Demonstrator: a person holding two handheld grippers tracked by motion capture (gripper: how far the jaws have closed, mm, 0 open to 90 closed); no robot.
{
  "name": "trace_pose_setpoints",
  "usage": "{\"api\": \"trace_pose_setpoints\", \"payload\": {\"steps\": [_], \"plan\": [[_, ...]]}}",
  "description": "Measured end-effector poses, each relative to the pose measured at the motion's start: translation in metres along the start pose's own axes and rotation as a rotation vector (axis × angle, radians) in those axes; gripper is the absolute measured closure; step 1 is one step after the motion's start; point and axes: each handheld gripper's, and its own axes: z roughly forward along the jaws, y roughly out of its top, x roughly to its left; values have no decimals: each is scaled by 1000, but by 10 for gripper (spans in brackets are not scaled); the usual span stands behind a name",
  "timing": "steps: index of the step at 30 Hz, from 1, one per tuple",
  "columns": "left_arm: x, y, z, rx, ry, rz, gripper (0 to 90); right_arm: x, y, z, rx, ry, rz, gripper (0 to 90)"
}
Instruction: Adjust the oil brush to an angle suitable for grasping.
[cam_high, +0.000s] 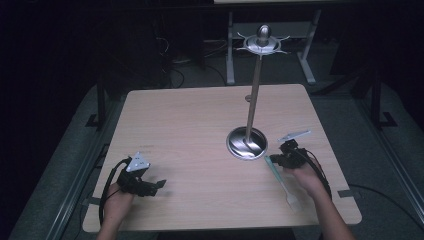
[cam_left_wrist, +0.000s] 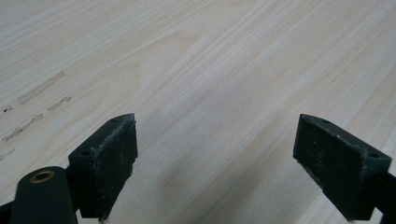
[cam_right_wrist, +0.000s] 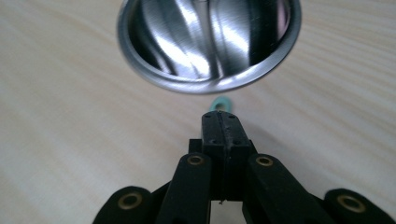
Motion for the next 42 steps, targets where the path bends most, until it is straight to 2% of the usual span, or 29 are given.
{"api": "trace_pose_setpoints", "payload": {"steps": [5, 10, 15, 22, 26, 30, 41, 42], "plan": [[0, 0, -1, 7, 1, 7, 134, 9, -11, -11, 18, 11, -10, 899], [0, 0, 0, 1, 3, -3, 134, 23, -36, -29, 58, 29, -15, 898], [-1, 0, 1, 11, 2, 6, 134, 32, -53, -36, 81, 33, -22, 899], [-1, 0, 1, 12, 2, -2, 134, 37, -69, -41, 112, 31, -21, 898], [-1, 0, 1, 12, 2, 2, 134, 39, -71, -41, 129, 23, -23, 899], [-1, 0, 1, 3, 2, -8, 134, 42, -68, -40, 151, -3, -52, 900], [0, -1, 0, 14, 6, 0, 134, 34, -69, -43, 171, -19, -52, 900], [-1, -1, 0, 6, 5, -9, 134, 32, -69, -44, 172, -19, -46, 900]]}}
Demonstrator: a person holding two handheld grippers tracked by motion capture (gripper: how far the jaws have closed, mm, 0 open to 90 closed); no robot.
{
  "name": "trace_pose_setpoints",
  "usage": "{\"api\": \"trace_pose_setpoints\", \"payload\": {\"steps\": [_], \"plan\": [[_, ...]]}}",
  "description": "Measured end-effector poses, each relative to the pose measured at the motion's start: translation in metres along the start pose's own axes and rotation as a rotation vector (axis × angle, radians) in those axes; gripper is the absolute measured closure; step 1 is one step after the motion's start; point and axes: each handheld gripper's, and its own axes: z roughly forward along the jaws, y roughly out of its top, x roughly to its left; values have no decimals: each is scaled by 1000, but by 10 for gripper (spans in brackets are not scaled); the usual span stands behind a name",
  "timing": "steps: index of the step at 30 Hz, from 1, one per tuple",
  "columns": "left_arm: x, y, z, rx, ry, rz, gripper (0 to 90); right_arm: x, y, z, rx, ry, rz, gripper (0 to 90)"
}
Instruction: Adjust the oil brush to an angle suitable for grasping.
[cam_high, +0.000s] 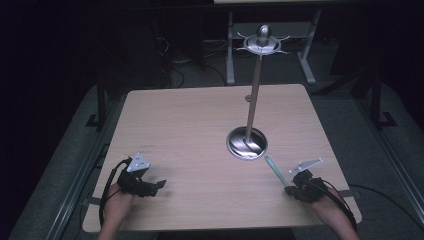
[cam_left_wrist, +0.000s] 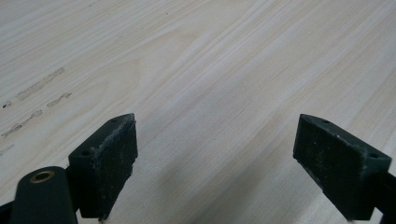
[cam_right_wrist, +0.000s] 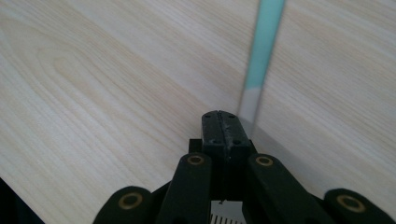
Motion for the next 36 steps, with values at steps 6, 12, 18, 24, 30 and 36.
{"api": "trace_pose_setpoints", "payload": {"steps": [6, 12, 18, 24, 30, 36], "plan": [[0, 0, 0, 1, 0, 1, 134, -11, -2, -2, 0, -19, 18, 900], [0, 0, 0, 1, 1, 2, 134, -22, -2, -4, 7, -42, 30, 900], [0, 0, 0, 11, -1, 12, 134, -28, -2, -5, 14, -50, 26, 900], [0, 0, 2, 11, -5, 4, 134, -30, 1, -8, -17, -31, 11, 898], [0, 0, 2, 15, -9, 10, 134, -34, 10, -16, -45, -10, 19, 878], [-1, 0, 2, 14, -9, 9, 134, -38, 21, -16, -44, 6, 19, 848]]}}
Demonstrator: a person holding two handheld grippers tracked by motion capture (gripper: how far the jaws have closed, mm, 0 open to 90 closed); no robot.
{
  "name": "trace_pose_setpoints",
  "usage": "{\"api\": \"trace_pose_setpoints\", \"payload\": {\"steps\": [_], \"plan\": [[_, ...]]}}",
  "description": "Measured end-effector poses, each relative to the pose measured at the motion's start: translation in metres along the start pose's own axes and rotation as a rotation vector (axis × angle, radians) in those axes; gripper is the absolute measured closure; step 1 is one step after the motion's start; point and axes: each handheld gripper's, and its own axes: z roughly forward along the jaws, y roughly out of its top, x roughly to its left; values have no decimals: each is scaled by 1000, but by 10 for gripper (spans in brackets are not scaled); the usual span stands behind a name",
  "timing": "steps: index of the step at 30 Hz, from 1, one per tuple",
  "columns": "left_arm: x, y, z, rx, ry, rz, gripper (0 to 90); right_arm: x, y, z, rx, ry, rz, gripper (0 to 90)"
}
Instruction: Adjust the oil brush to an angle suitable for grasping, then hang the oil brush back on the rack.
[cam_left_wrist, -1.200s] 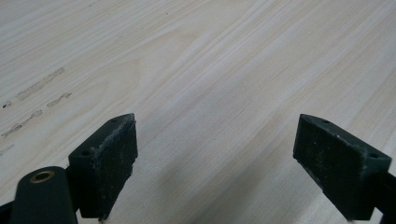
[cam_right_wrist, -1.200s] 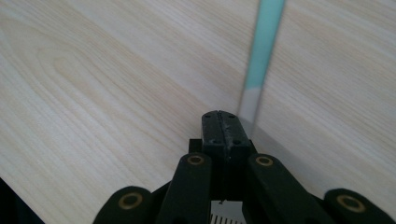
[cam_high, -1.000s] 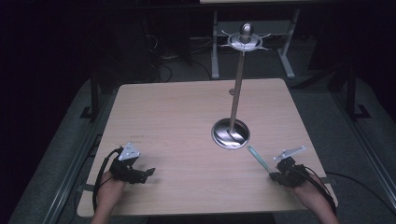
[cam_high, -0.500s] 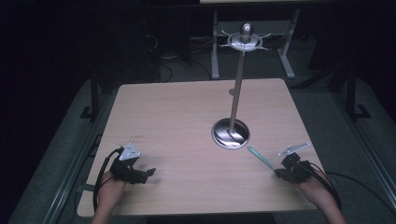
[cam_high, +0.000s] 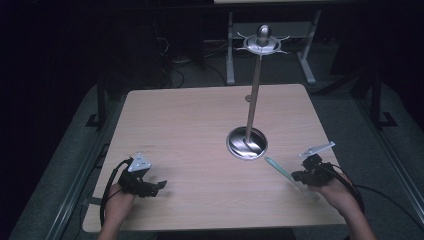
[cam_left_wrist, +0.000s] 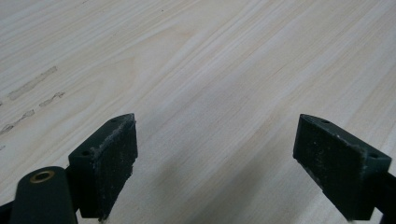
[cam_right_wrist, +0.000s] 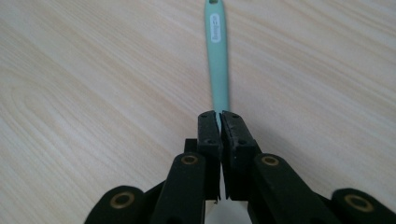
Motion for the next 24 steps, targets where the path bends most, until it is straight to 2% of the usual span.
{"api": "trace_pose_setpoints", "payload": {"steps": [7, 15, 18, 24], "plan": [[-2, 1, 1, 1, -7, -2, 134, -6, 18, 0, 19, 3, -16, 795], [-3, 2, 1, -2, -10, 2, 134, -9, 36, 2, 96, 1, -38, 768], [-4, 2, 1, -2, -14, 6, 134, -10, 46, 8, 142, -1, -55, 761], [-3, 2, 2, 2, -18, 3, 134, -8, 59, 22, 189, 4, -85, 740]]}}
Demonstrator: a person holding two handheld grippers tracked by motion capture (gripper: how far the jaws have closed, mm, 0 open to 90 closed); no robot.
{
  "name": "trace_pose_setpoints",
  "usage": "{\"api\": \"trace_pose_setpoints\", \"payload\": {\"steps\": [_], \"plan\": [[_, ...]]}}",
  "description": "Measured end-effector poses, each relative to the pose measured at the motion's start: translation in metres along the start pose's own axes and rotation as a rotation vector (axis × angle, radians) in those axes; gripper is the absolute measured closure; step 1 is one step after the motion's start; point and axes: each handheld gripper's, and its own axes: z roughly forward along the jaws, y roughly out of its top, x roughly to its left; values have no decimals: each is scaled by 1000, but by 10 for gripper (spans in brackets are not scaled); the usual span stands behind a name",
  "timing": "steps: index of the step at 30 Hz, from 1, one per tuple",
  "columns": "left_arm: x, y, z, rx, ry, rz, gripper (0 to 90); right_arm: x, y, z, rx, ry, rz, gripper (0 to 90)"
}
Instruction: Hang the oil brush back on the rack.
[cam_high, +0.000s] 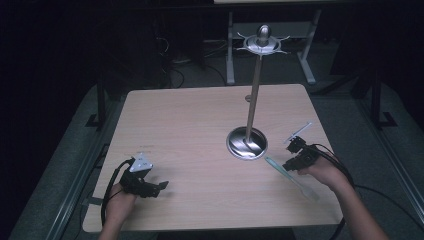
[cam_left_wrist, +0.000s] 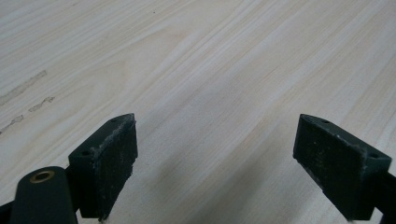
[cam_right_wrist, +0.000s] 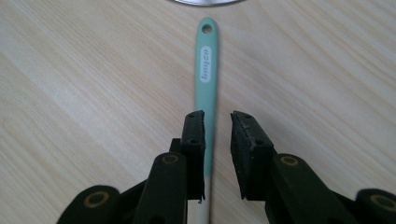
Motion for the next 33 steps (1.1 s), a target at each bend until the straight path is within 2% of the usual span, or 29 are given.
{"api": "trace_pose_setpoints", "payload": {"steps": [6, 12, 19, 27, 33], "plan": [[0, 0, -1, -3, 3, -1, 134, 4, 11, 12, 53, 8, -39, 708], [0, 0, -2, -5, 8, 6, 134, 7, 18, 22, 96, -4, -59, 696], [0, -1, -2, -5, 10, -2, 134, 11, 24, 31, 135, -16, -70, 697], [0, -1, -2, -2, 11, 0, 134, 12, 28, 33, 166, -33, -83, 722], [0, -1, -2, -1, 8, 3, 134, 13, 33, 34, 206, -38, -71, 751]]}}
